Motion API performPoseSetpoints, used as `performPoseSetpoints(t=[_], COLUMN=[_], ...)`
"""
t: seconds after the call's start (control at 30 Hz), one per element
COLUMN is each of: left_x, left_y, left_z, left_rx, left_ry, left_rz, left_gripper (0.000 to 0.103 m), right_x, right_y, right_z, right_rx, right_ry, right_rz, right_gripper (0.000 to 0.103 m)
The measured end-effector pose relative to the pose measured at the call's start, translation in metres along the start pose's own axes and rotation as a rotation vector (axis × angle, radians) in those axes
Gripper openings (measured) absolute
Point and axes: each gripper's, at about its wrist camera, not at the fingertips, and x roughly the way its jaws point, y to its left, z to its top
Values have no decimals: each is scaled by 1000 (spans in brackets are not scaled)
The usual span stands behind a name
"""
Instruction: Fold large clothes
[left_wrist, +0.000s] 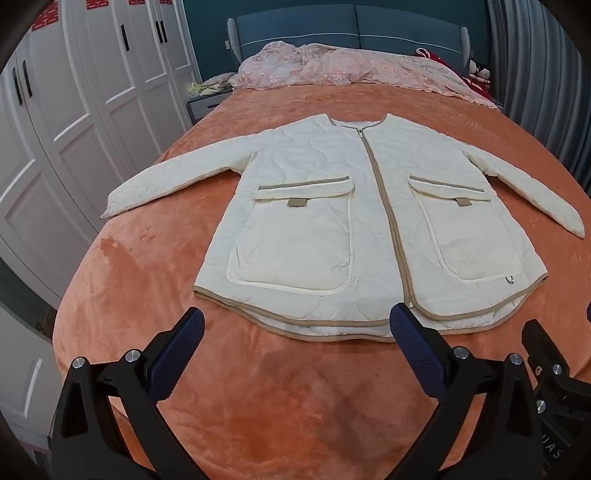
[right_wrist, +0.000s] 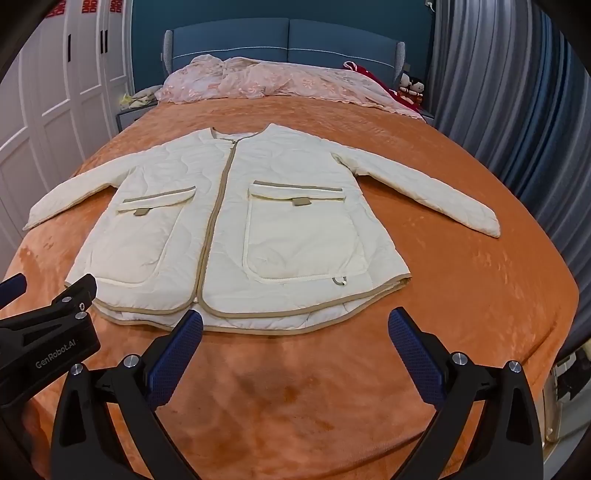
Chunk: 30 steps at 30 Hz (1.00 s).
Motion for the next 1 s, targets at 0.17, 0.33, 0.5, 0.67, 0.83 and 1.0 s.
performPoseSetpoints(t=[0.17, 0.33, 0.5, 0.67, 0.83, 1.0], left_x=[0, 0, -2, 1, 0, 0], left_y=[1, 1, 4, 5, 5, 6], left_z=[0, 1, -2, -3, -3, -3], left_rx=[2, -2, -2, -4, -3, -3], left_ry=[1, 2, 3, -1, -7, -6], left_rz=[0, -2, -1, 2, 6, 4], left_gripper=[98, 98, 98, 98, 98, 98], right_x=[0, 0, 0, 0, 0, 0], right_y=[1, 0, 1, 1, 1, 4], right_z=[0, 0, 1, 1, 1, 1], right_rx=[1, 1, 1, 0, 0, -3], right_ry=[1, 0, 1, 1, 2, 0], right_rz=[2, 2, 4, 4, 5, 6], right_gripper=[98, 98, 98, 98, 98, 98])
